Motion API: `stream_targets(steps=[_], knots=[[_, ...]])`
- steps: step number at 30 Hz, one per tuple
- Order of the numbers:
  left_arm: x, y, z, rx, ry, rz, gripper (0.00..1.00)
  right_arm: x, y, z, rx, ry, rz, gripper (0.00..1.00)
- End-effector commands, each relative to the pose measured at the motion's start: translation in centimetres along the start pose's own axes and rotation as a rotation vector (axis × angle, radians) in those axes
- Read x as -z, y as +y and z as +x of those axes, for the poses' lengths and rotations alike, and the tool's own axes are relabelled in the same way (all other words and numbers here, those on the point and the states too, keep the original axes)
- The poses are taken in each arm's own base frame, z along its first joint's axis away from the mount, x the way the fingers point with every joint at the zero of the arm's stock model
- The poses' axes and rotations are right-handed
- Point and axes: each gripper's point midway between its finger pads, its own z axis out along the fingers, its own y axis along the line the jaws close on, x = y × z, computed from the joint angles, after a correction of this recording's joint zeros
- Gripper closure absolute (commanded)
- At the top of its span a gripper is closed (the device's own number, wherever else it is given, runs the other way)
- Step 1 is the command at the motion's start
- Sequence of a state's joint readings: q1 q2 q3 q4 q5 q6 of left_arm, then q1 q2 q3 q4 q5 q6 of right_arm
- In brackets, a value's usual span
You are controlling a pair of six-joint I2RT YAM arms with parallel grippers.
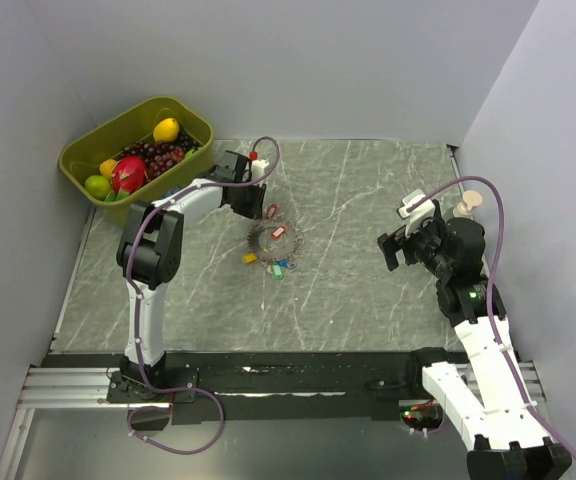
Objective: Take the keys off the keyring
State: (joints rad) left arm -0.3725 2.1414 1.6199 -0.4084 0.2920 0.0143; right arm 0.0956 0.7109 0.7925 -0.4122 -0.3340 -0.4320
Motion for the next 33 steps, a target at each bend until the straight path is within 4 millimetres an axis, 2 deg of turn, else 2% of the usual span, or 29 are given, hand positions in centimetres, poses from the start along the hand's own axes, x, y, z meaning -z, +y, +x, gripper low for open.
stream_targets(steps=[1,11,20,26,31,33], knots=[[0.6,-0.8,-2.2,-0.013,-0.061,0.034,0.72,-0.1,-0.2,-0.3,0.011,-0.016,0.006,0.00],[0.4,-1.3,-2.0,-0.011,-0.054,0.062,0.73,0.0,-0.2,-0.3,0.011,-0.016,0.007,0.00],[-0.3,-0.2,-1.4,-0.004,-0.030,0.010,0.76,0.0,-0.2,-0.3,0.012,-0.015,0.008,0.00],[-0.6,-0.1,-1.2,-0.001,-0.021,0.014,0.76,0.0,-0.2,-0.3,0.013,-0.018,0.009,0.00],[-0.6,-0.1,-1.4,-0.003,-0.027,0.013,0.71,-0.1,-0.3,-0.2,0.012,-0.013,0.009,0.00],[-0.2,-0.4,-1.9,-0.008,-0.044,0.022,0.64,0.0,-0.2,-0.3,0.012,-0.015,0.008,0.00]])
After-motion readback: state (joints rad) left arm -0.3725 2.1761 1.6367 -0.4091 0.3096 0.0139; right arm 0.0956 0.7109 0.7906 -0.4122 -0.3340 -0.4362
